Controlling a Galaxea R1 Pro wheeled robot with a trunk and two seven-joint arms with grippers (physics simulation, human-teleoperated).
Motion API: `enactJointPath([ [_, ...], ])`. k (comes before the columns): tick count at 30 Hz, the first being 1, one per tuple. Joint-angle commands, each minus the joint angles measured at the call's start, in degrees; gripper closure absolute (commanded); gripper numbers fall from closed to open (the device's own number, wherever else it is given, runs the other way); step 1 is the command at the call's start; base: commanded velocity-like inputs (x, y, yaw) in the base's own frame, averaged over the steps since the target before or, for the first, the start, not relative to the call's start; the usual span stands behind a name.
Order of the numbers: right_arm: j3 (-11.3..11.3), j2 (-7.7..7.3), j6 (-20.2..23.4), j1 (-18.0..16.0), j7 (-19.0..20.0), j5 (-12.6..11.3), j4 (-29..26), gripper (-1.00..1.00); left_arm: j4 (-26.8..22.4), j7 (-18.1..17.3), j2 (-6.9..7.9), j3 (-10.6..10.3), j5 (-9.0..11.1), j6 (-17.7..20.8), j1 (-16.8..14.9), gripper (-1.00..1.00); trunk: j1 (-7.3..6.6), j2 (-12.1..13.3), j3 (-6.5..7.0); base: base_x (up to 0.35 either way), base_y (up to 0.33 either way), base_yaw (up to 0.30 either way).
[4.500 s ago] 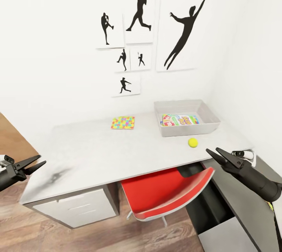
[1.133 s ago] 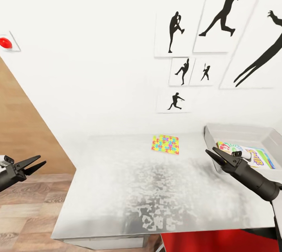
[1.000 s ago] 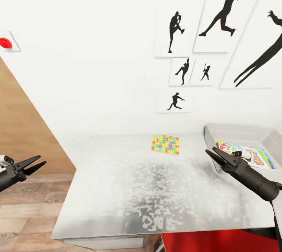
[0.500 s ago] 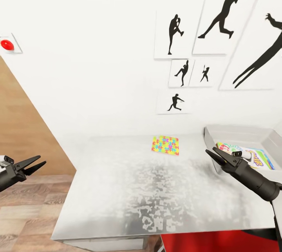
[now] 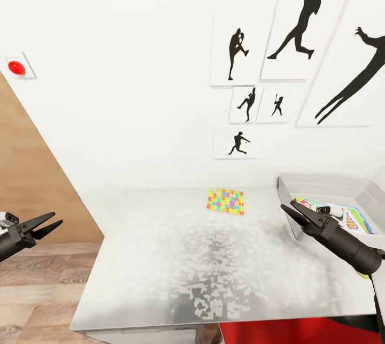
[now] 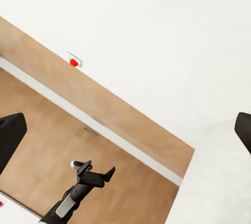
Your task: Put all the toys in the child's room - the three board games (two on the bed and one on the table), the two jigsaw puzzles on the table, and the tennis ball on the table - inside the toy box on the table in the child's room.
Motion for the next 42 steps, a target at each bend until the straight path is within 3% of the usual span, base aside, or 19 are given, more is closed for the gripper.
enactJointPath([
  [1, 0.0, 0.00, 0.2, -0.1, 0.2, 0.1, 0.0, -1.00, 0.0, -0.2, 0.01, 0.0, 0.0, 0.6, -0.1, -1.00, 0.04, -0.1, -0.01, 0.000, 0.000, 0.000],
  [12, 0.0, 0.07, 0.1, 0.0, 0.1, 0.1, 0.0, -1.00, -0.1, -0.3, 0.02, 0.0, 0.0, 0.6, -0.1, -1.00, 0.04, -0.1, 1.03, 0.000, 0.000, 0.000],
  [23, 0.3, 0.05, -4.3, 0.0, 0.0, 0.0, 0.2, -1.00, -0.3, -0.3, 0.02, 0.0, 0.0, 0.6, 0.0, -1.00, 0.04, -0.1, 2.07, 0.000, 0.000, 0.000],
  [30, 3.9, 0.14, -4.8, -0.1, -1.2, 1.8, 0.3, -1.00, -0.4, -0.2, -0.06, -0.2, 0.1, 0.6, 0.0, -1.00, 0.04, -0.1, 2.73, 0.000, 0.000, 0.000],
  [33, 5.5, 0.22, -4.5, -0.1, -6.1, 4.8, 0.8, -1.00, -0.4, -0.2, -0.09, -0.4, 0.1, 0.6, 0.0, -1.00, 0.04, -0.1, 3.02, 0.000, 0.000, 0.000],
  [42, 7.6, 0.03, -3.0, -2.9, -19.2, 6.7, 1.7, -1.00, -2.9, -0.3, -0.47, -2.4, 0.2, 1.2, -0.1, -1.00, 0.04, -0.1, 3.87, 0.000, 0.000, 0.000],
])
